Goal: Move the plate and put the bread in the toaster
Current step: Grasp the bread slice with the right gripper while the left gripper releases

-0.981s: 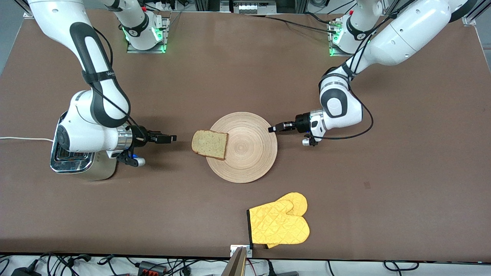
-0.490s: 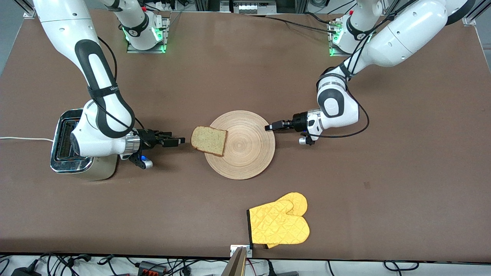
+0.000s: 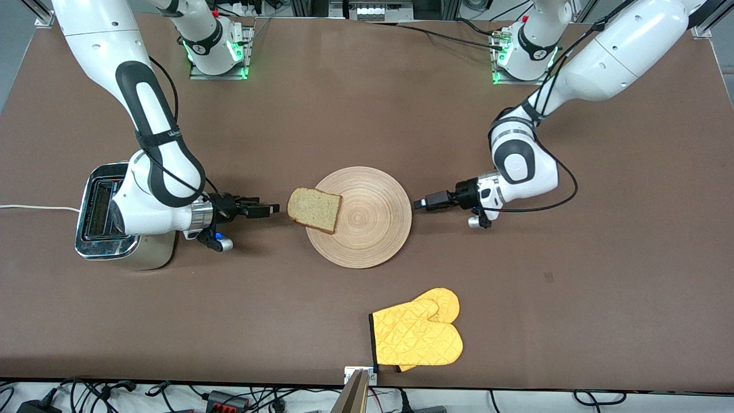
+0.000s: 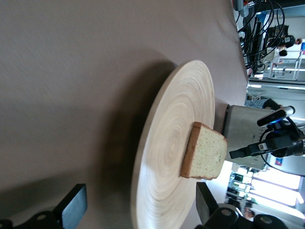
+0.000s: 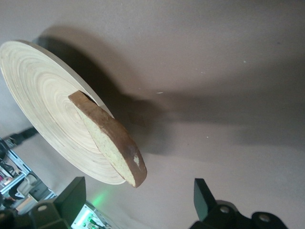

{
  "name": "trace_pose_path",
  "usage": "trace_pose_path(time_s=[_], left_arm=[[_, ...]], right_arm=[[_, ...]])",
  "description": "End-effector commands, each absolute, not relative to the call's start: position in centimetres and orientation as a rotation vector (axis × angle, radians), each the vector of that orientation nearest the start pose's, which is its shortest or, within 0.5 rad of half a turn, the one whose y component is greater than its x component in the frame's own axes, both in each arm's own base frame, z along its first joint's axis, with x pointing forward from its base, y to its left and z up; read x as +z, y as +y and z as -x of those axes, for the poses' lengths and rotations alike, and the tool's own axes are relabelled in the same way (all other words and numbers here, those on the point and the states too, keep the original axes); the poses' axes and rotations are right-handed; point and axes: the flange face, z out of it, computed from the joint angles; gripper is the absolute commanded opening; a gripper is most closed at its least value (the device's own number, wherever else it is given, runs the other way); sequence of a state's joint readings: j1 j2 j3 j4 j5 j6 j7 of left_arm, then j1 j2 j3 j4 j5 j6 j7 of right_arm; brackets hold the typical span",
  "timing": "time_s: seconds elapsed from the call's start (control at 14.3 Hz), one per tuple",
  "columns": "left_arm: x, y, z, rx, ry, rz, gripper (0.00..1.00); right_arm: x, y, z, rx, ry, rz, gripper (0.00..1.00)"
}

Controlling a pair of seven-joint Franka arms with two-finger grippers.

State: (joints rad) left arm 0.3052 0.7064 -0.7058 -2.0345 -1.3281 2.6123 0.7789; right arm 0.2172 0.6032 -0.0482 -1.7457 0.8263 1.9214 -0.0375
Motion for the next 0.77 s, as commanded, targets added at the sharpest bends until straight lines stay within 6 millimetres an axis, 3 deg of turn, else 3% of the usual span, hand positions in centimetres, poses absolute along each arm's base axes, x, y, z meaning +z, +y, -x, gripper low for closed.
trace_pose_path(time_s=[0.0, 0.07, 0.21, 0.42, 0.56, 0.7], left_arm=[[18.3, -16.5, -56.4, 0.095, 0.081, -2.165, 1.00], [18.4, -13.9, -57.0, 0.078, 0.035, -2.151, 1.00], [20.9, -9.4, -58.7, 0.100, -0.108, -2.225, 1.00], [26.1, -4.7, -61.0, 0.016, -0.178, -2.380, 1.00], [30.1, -0.1, -63.7, -0.083, -0.218, -2.470, 1.00], [33.8, 2.3, -65.2, -0.146, -0.267, -2.569, 1.00]], right_arm=[[20.6, 17.2, -61.1, 0.535, 0.285, 2.345, 1.00], [20.2, 18.1, -61.0, 0.533, 0.290, 2.306, 1.00], [19.6, 18.9, -60.8, 0.526, 0.293, 2.294, 1.00], [18.7, 19.9, -60.7, 0.506, 0.278, 2.315, 1.00], [18.3, 20.3, -60.6, 0.494, 0.279, 2.329, 1.00], [17.9, 21.1, -60.4, 0.497, 0.270, 2.335, 1.00]])
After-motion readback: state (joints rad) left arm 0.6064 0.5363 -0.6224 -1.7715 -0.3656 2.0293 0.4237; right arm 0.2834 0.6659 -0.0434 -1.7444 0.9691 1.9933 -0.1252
